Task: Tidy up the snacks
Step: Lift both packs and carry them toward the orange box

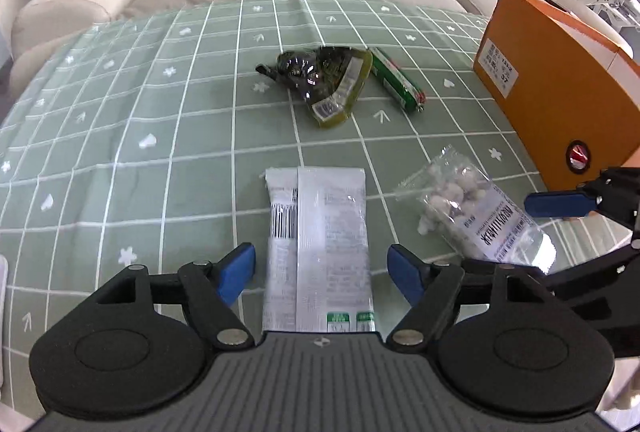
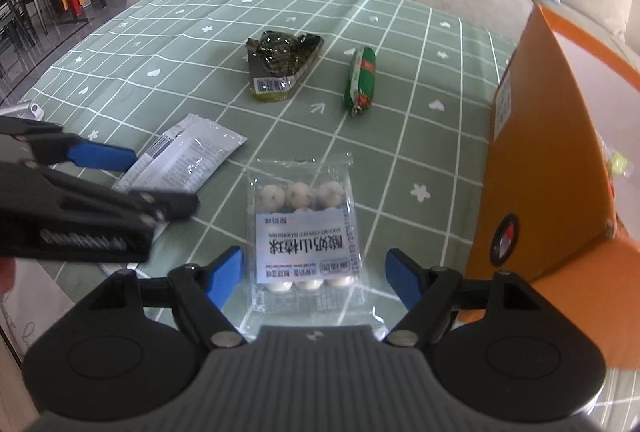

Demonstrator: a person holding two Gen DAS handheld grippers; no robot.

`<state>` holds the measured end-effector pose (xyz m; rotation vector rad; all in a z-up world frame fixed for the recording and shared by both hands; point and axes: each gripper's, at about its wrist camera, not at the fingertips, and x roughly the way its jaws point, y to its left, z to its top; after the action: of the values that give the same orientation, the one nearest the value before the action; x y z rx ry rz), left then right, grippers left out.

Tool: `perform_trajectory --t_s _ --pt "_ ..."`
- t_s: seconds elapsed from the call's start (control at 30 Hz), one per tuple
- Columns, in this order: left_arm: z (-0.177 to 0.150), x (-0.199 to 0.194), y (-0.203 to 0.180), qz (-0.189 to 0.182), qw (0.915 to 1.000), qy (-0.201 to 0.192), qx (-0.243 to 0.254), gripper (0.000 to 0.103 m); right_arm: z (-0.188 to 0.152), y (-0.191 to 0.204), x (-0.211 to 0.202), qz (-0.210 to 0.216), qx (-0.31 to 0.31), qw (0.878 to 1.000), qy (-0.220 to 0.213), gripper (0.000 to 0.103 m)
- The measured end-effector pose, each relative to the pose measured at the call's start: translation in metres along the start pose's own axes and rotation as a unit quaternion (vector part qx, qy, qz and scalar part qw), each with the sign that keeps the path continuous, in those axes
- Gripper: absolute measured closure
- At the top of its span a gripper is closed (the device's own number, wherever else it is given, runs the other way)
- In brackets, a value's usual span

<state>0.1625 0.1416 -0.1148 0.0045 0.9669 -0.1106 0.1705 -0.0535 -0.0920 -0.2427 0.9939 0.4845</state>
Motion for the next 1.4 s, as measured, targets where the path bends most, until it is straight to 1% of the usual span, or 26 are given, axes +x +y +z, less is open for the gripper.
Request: perform_trajectory --t_s 0.13,0.27,0.47,0.5,0.57,0.6,0.63,0.7,0.73,1.0,1.2,1.33,1.4 --pt "-0.002 0.003 -0.003 0.017 0.9997 -0.006 0.016 0.014 0.001 0.001 0.002 -0.002 -0.012 1.0 -0.006 0.027" --pt "-0.003 0.003 -0.002 0.019 0.9996 -0.01 0.016 0.014 0.002 0.002 0.007 -0.002 -0.014 1.0 -0.002 0.027" --pt "-0.002 0.002 -0.002 0.018 0.9997 -0.012 0.013 0.021 0.002 0.001 0.01 0.008 -0.006 1.0 -0.006 0.027" --pt "-0.002 0.002 -0.003 0.016 0.9997 -0.012 0.016 0.024 0.001 0.001 0.01 0.008 -0.005 1.0 -0.007 0.027" --pt "-0.002 0.0 -0.003 0.016 0.9996 -0.015 0.016 0.034 0.001 0.001 0.01 0.008 -0.006 1.0 -0.008 0.027" --pt "-0.002 0.0 -0.003 0.017 0.9996 -0.017 0.014 0.042 0.001 0.001 0.01 0.007 -0.005 1.0 -0.008 0.029" --pt "-0.002 -0.001 -0.002 0.019 0.9996 -0.017 0.011 0.045 0.002 0.001 0.01 0.006 -0.004 1.0 -0.009 0.032" --pt "-0.002 -0.002 -0.002 0.02 0.9996 -0.017 0.008 0.046 0.002 0.001 0.008 0.006 -0.004 1.0 -0.01 0.042" --pt "-0.002 -0.002 -0.002 0.022 0.9996 -0.018 0.009 0.046 0.002 0.001 0.008 0.005 -0.006 1.0 -0.01 0.044" --pt "-0.007 -0.006 -0.006 0.036 0.9991 -0.02 0.005 0.049 0.003 0.0 0.004 0.005 0.001 1.0 -0.001 0.045" --pt "-0.009 -0.011 -0.006 0.051 0.9985 -0.019 -0.007 0.05 0.004 0.001 -0.007 0.009 -0.003 1.0 -0.014 0.045" --pt "-0.009 -0.022 -0.006 0.053 0.9979 -0.032 -0.021 0.05 0.004 0.001 -0.016 0.008 -0.005 1.0 -0.022 0.045" --pt "-0.008 -0.028 -0.007 0.064 0.9968 -0.039 -0.027 0.05 0.003 -0.001 -0.022 0.008 -0.005 1.0 -0.029 0.045"
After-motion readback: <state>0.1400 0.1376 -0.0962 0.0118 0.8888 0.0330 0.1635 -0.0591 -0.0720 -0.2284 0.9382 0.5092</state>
